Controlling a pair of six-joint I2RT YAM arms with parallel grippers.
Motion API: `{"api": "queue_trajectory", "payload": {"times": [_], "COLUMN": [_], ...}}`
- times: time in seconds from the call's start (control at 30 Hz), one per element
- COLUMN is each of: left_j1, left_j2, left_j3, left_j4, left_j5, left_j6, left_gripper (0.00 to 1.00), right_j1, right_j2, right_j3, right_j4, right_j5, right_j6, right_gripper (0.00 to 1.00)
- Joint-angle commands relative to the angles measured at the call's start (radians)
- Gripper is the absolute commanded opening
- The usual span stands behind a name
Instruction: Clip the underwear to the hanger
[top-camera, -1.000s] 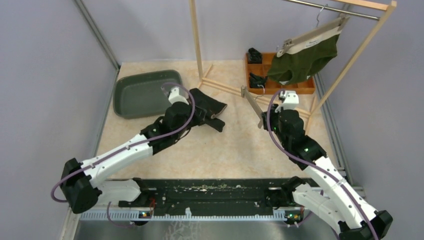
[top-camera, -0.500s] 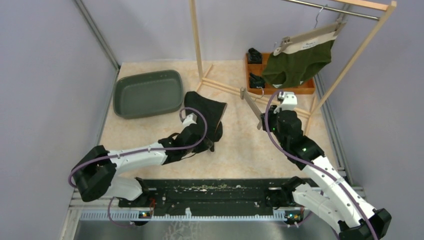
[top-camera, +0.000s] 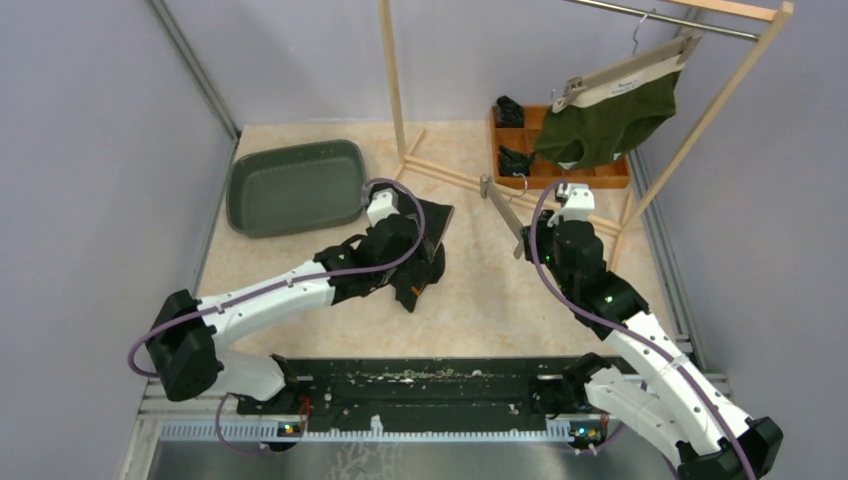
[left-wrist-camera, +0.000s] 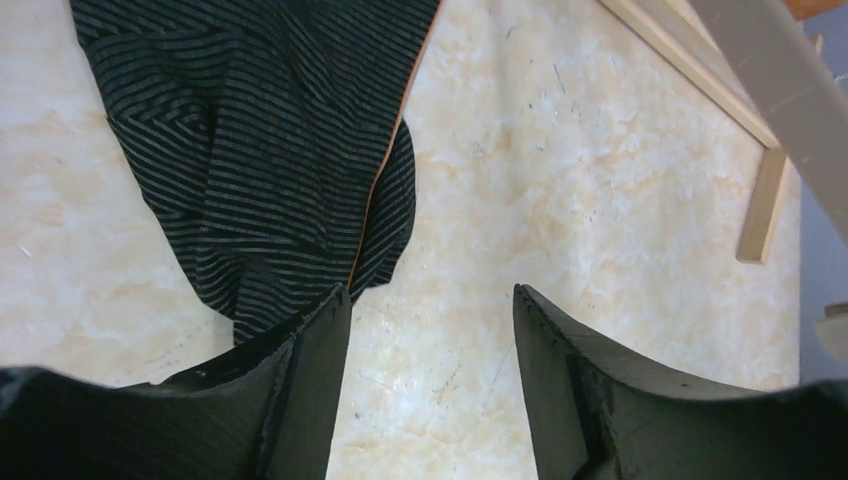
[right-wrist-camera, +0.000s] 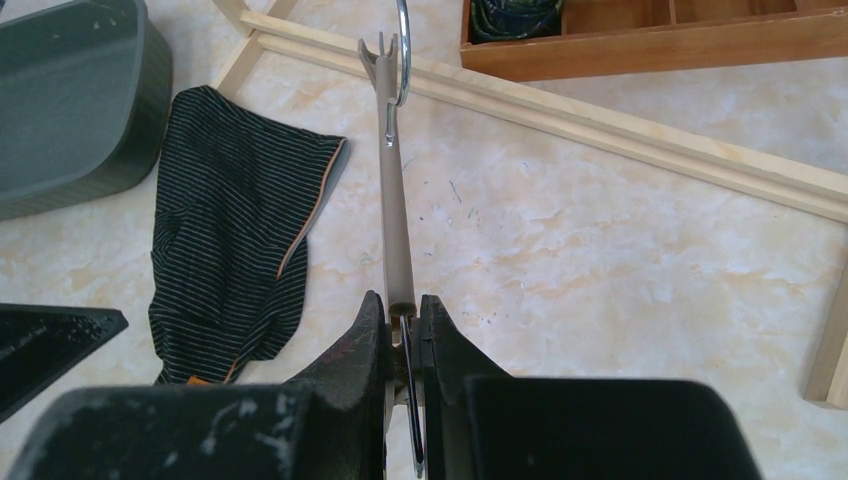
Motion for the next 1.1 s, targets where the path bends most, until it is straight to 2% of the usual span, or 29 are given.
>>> {"api": "queue_trajectory", "payload": {"times": [0.0,0.17,0.33,0.5,1.07], "left_j1": [-0.005,-0.001,0.006,0.025,0.074], "left_j2": [0.031,0.099,0.289,0.4,0.412], "left_j3": [0.089,0.091,0.23,0.277,0.253], "left_j4": [-0.131,-0.064,-0.228,-0.261,-0.291], "left_j5": [-0.088,-0.084,-0.113,-0.062,-0.005], "left_j6": [0.06,0.163,0.193,0.228,0.284], "left_gripper": [0.68,0.75,0.78,0.78,0.78], "right_j1": [-0.009,-0.009,-0.009,-0.01,-0.01], "right_j2": [-0.014,-0.01,-0.016,-0.021,-0.013], "right_j3": [0.01,0.01,0.012,0.012,0.003], "right_j4": [0.069,0.074,0.067,0.056,0.062], "right_j5": [0.0,-0.003,-0.001,0.003,0.003], "right_j6": [0.009,0.009,0.009,0.006,0.003], "right_gripper": [0.0,0.0,0.0,0.0,0.0]}}
